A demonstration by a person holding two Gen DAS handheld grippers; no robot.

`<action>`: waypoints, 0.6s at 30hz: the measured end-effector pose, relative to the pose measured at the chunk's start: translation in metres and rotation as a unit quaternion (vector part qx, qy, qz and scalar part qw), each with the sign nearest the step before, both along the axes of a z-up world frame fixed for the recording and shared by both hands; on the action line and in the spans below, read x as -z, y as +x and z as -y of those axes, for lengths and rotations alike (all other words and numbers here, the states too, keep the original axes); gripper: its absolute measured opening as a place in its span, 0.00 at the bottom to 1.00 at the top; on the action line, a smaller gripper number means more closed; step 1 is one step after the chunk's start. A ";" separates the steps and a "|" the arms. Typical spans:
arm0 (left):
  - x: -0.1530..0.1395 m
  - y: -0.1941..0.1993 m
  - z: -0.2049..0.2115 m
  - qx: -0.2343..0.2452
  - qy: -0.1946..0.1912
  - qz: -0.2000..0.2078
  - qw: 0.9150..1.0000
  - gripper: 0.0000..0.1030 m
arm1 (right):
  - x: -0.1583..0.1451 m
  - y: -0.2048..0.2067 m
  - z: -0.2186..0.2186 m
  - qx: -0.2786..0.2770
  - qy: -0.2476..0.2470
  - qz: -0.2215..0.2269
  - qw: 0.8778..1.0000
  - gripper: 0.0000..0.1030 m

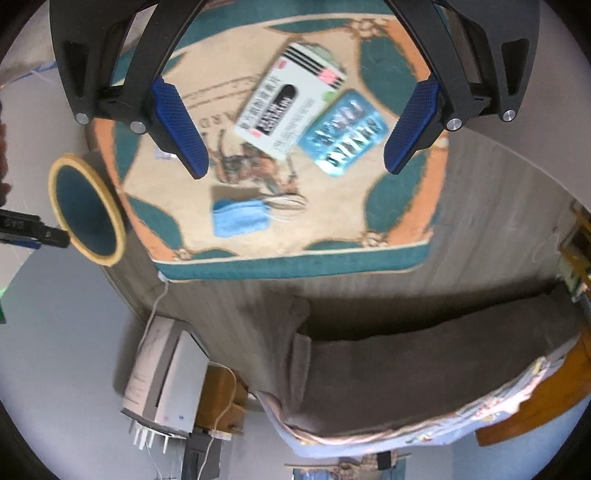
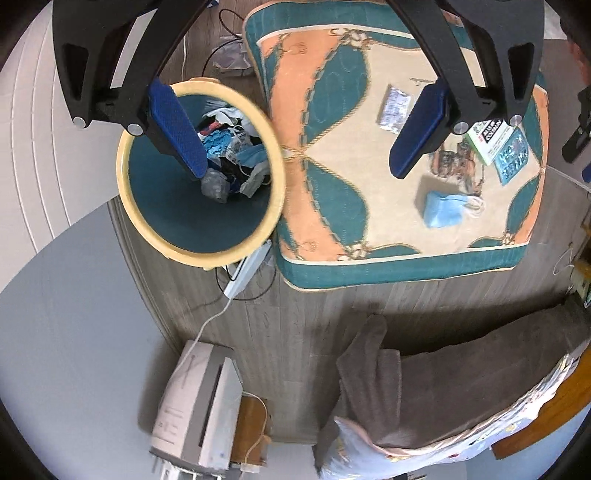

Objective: Collect trash
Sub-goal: 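Move both open tools from the bin back over the cushion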

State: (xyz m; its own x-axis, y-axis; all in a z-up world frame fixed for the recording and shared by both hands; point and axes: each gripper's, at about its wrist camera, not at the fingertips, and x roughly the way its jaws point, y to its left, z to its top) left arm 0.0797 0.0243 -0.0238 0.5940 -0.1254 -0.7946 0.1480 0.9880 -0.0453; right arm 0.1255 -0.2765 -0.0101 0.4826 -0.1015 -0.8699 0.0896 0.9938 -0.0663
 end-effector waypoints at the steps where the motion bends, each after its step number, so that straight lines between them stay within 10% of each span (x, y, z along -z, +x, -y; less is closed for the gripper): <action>1: 0.003 0.001 -0.004 0.000 0.003 -0.003 1.000 0.92 | -0.001 -0.001 -0.006 -0.001 0.003 0.003 1.000 0.94; 18: 0.012 0.004 -0.031 0.002 0.011 -0.010 1.000 0.92 | 0.088 0.006 -0.053 0.037 0.089 -0.092 0.991 0.94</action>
